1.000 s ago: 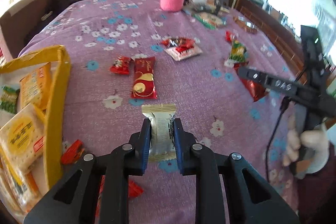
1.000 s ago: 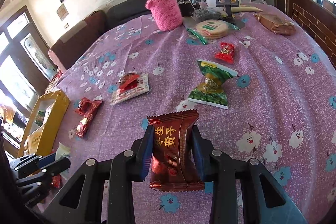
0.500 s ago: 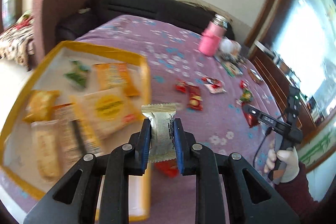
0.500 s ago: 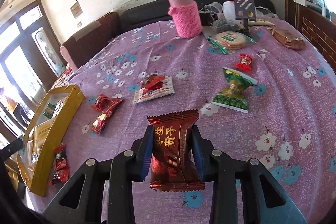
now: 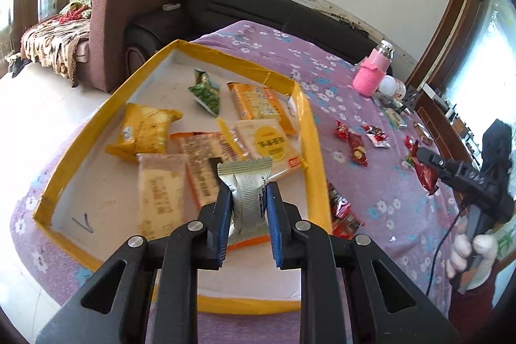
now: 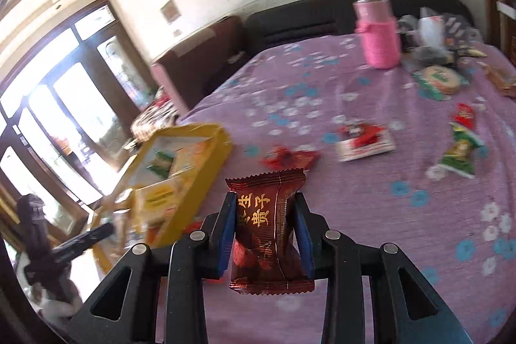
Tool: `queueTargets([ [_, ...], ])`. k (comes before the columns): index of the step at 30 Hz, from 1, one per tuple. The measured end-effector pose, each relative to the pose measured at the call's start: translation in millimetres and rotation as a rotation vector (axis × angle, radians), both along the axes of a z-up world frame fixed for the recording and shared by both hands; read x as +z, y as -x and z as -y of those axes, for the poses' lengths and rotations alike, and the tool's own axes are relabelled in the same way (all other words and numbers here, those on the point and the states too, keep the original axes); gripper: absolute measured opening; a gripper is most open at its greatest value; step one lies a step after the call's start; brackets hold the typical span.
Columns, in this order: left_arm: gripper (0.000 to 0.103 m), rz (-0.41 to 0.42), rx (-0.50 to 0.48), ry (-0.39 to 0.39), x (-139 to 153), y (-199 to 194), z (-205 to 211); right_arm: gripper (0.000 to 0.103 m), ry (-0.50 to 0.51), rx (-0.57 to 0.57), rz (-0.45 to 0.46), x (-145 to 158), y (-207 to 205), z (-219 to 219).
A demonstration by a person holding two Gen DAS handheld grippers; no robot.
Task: Organize snacks
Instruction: 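Carry both candies over the yellow box and open both tools to drop them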
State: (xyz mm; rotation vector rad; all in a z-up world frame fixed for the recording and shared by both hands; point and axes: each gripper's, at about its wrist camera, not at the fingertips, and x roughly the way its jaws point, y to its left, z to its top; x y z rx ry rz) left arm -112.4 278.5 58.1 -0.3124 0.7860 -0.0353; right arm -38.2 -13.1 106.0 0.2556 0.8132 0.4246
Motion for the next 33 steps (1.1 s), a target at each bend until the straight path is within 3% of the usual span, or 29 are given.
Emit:
queueTargets([
  [6,0.019,-0.082,0.011,-0.044,-17.2,-1.7,-11.8,0.034,-0.024,0.218,-0.061,2.8,4.5,-94.6],
  [10,0.021,-0.085,0.003,-0.016,-17.1,3.3,-19.1,0.034,-0.012,0.322,-0.116,-7.8,6.1,-147.7],
  [12,0.029,-0.063,0.003,-0.008,-11.7,8.0,-24.0,0.034,0.003,0.380,-0.168,-19.1,3.4,-176.0],
  [14,0.046,-0.039,0.008,0.008,-7.9,12.5,-29.5,0.034,0.009,0.416,-0.217,-29.8,0.0,-193.0],
  [16,0.051,-0.018,0.013,0.035,-5.8,16.1,-36.4,0.034,0.031,0.427,-0.251,-40.7,-4.7,-209.1],
  [20,0.056,0.012,0.016,0.081,-2.8,18.7,-44.7,0.034,0.089,0.384,-0.289,-59.0,-22.5,-225.0],
  [25,0.065,0.042,0.023,0.128,0.2,22.4,-54.6,0.037,0.142,0.322,-0.264,-63.6,-46.6,-233.6],
  [30,0.070,0.063,0.011,0.159,2.3,23.0,-53.2,0.046,0.026,0.322,-0.262,-45.3,-40.7,-206.6],
  [33,0.070,0.066,-0.008,0.181,3.7,21.1,-47.1,0.052,-0.016,0.258,-0.207,-23.3,-38.4,-162.5],
])
